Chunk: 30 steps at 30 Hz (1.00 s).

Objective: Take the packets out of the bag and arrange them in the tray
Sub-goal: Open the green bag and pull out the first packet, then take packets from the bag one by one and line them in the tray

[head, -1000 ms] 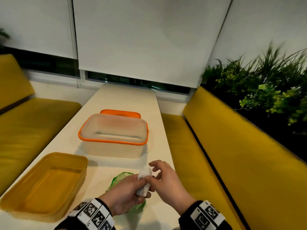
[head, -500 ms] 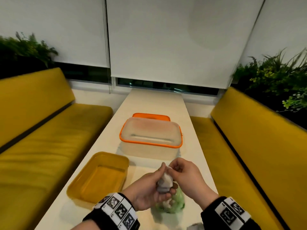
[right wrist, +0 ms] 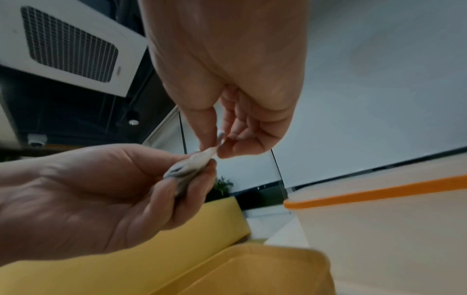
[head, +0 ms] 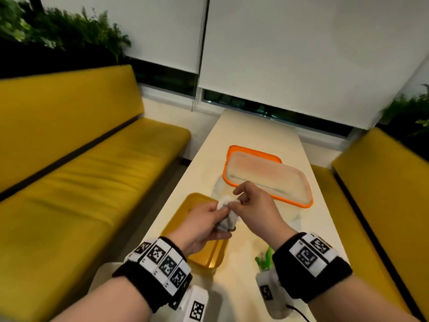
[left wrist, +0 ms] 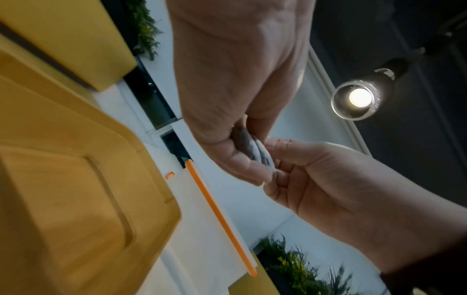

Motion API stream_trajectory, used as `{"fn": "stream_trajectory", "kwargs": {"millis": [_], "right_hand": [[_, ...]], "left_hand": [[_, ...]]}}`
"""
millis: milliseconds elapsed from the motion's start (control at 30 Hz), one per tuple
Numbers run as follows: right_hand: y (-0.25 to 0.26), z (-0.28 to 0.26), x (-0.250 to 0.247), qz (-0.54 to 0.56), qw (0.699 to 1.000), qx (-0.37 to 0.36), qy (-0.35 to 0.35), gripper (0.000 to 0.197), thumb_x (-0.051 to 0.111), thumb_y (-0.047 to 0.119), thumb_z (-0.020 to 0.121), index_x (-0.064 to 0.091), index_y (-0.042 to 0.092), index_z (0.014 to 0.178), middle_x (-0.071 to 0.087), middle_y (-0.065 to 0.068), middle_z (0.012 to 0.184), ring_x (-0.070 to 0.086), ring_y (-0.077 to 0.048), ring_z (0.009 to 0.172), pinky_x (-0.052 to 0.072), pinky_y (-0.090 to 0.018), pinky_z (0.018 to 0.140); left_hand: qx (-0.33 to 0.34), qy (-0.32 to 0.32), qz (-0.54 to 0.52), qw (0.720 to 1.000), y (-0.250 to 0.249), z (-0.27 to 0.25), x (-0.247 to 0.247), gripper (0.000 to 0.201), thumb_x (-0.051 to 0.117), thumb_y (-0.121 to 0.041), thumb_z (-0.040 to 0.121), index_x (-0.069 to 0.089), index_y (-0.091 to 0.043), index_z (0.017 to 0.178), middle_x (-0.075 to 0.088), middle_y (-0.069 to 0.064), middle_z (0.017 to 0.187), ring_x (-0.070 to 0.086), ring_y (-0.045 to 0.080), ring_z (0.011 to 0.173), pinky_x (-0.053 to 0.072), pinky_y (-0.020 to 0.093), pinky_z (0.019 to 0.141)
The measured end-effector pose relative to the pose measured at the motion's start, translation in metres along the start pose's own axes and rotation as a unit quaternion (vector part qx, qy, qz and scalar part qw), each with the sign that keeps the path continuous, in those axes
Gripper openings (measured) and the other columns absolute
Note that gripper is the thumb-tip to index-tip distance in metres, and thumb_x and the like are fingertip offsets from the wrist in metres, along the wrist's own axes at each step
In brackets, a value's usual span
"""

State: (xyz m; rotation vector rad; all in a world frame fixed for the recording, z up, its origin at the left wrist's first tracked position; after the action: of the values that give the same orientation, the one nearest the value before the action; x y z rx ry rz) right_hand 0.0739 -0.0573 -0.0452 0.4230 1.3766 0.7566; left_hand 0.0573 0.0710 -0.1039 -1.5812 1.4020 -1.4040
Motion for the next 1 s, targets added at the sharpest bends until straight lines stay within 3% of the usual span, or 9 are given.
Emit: {"fn": "stream_trajectory", "kwargs": {"millis": [167,267,333,433,633,700,833,933,1000], "right_hand": [[-0.013,-0.018,0.047,-0.111,0.983,-0.021,0.147,0.028,0.054,0.044,0.089,0.062,0.018,0.097,0.064,-0.004,0.093,0.057,-0.020,0.090,0.043,-0.030,0.076],[-0.034,-0.051,0.074,-0.288,0.900,-0.144,0.295,0.049,0.045,0.061,0.085,0.061,0.023,0.111,0.061,-0.003,0.112,0.049,-0.024,0.110,0.035,-0.042,0.100],[-0.053,-0.063,0.080,-0.340,0.869,-0.207,0.293,0.035,0.047,0.052,0.087,0.064,0.022,0.096,0.064,-0.002,0.095,0.053,-0.026,0.099,0.042,-0.046,0.096],[-0.082,-0.076,0.077,-0.344,0.862,-0.245,0.280,0.023,0.053,0.043,0.084,0.062,0.025,0.072,0.060,0.006,0.067,0.054,-0.021,0.069,0.053,-0.033,0.065],[-0.108,-0.087,0.054,-0.341,0.870,-0.254,0.249,0.034,0.043,0.055,0.085,0.066,0.031,0.077,0.060,0.013,0.075,0.057,-0.014,0.080,0.055,-0.034,0.079],[-0.095,-0.082,0.032,-0.317,0.899,-0.238,0.184,0.040,0.039,0.064,0.084,0.065,0.033,0.085,0.061,0.015,0.089,0.057,-0.011,0.095,0.043,-0.042,0.094],[-0.064,-0.034,-0.017,-0.215,0.965,-0.147,-0.015,0.035,0.048,0.049,0.088,0.061,0.025,0.110,0.062,0.004,0.107,0.057,-0.020,0.102,0.042,-0.039,0.087],[-0.059,0.008,-0.027,-0.140,0.988,-0.017,0.057,0.046,0.058,0.033,0.091,0.049,0.017,0.132,0.058,-0.003,0.122,0.054,-0.022,0.113,0.040,-0.031,0.093],[-0.056,0.021,-0.024,-0.148,0.985,-0.014,0.085,0.034,0.060,0.023,0.090,0.057,0.017,0.123,0.064,-0.002,0.108,0.059,-0.022,0.102,0.044,-0.029,0.083]], "left_hand": [[0.004,-0.137,-0.062,0.989,0.006,0.017,-0.039,0.016,0.051,-0.021,0.097,0.060,-0.007,0.098,0.063,0.018,0.096,0.065,0.024,0.077,0.056,0.028,0.053],[0.000,-0.164,-0.077,0.984,0.007,0.024,-0.047,0.015,0.050,-0.019,0.098,0.059,-0.007,0.094,0.061,0.016,0.093,0.064,0.025,0.078,0.059,0.030,0.059],[-0.009,-0.160,-0.071,0.984,0.008,0.027,-0.045,0.014,0.050,-0.019,0.098,0.058,-0.009,0.093,0.061,0.016,0.096,0.064,0.026,0.083,0.060,0.032,0.065],[-0.026,-0.155,-0.056,0.986,0.014,0.034,-0.036,0.013,0.050,-0.019,0.097,0.058,-0.009,0.095,0.061,0.017,0.101,0.064,0.026,0.085,0.059,0.030,0.061],[-0.063,-0.130,-0.036,0.989,0.031,0.050,-0.007,0.018,0.052,-0.018,0.097,0.058,-0.005,0.107,0.061,0.016,0.102,0.063,0.027,0.089,0.059,0.034,0.070],[-0.070,-0.126,-0.044,0.989,0.035,0.054,0.001,0.020,0.052,-0.019,0.097,0.058,-0.004,0.109,0.061,0.016,0.100,0.063,0.026,0.086,0.060,0.033,0.065],[-0.071,-0.076,-0.070,0.992,0.036,0.057,0.016,0.017,0.053,-0.016,0.096,0.061,-0.007,0.108,0.066,0.011,0.091,0.065,0.018,0.076,0.057,0.025,0.055],[-0.055,-0.045,-0.049,0.996,0.034,0.057,0.030,0.016,0.057,-0.012,0.093,0.063,-0.007,0.107,0.069,0.005,0.083,0.066,0.010,0.065,0.053,0.019,0.050],[-0.042,-0.047,-0.029,0.998,0.032,0.057,0.033,0.016,0.059,-0.010,0.091,0.063,-0.006,0.107,0.069,0.006,0.084,0.066,0.008,0.062,0.050,0.017,0.048]]}}
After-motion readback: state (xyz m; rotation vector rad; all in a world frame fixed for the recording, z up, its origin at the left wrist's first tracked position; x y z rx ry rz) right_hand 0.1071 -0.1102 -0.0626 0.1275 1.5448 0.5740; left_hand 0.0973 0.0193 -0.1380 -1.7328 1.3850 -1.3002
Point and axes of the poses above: each hand's wrist, its own z-axis towards the middle knuckle, its own x-axis out of the palm, y = z × x, the point moved 2 cm from there along z, towards the middle knuckle
